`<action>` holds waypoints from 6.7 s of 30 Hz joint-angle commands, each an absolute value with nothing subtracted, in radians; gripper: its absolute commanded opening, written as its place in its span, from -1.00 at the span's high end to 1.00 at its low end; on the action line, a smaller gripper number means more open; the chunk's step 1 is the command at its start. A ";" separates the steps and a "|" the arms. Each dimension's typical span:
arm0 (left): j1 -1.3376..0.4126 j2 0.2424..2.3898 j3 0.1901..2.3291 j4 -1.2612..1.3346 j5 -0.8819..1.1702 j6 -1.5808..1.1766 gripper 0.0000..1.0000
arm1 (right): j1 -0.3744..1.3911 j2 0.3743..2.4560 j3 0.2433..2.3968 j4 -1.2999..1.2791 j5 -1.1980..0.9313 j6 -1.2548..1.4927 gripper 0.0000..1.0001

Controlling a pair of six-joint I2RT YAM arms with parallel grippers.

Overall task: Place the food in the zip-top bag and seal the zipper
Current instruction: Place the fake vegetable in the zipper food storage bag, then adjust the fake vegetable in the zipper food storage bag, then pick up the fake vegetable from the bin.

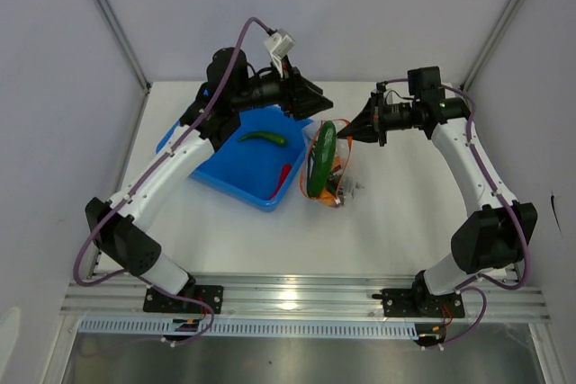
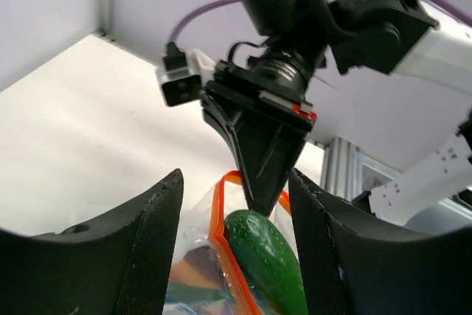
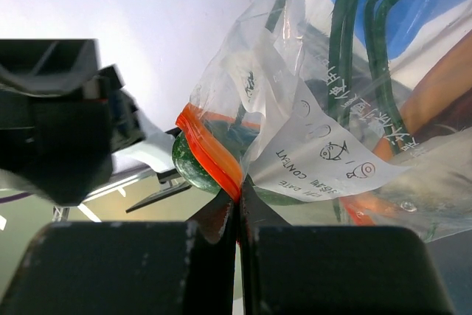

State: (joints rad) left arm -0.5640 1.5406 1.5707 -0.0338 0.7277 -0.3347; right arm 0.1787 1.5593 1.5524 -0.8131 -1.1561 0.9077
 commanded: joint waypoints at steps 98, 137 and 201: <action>-0.738 1.474 1.480 0.191 0.824 -0.239 0.99 | 0.152 1.430 1.447 -0.497 -1.152 1.251 1.00; -0.595 1.543 1.201 0.489 0.821 -0.078 -0.42 | 0.152 1.404 1.381 -0.304 -1.196 1.443 1.00; -0.238 1.857 1.747 -0.485 0.140 -0.972 -0.84 | 0.064 1.629 1.496 -0.632 -1.127 1.049 1.00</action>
State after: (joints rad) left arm -0.2462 1.8225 1.6478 -0.3275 0.3107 -0.8551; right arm 0.0685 1.6226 1.4425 -0.6273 -1.1030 1.0603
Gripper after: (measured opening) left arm 0.918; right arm 0.003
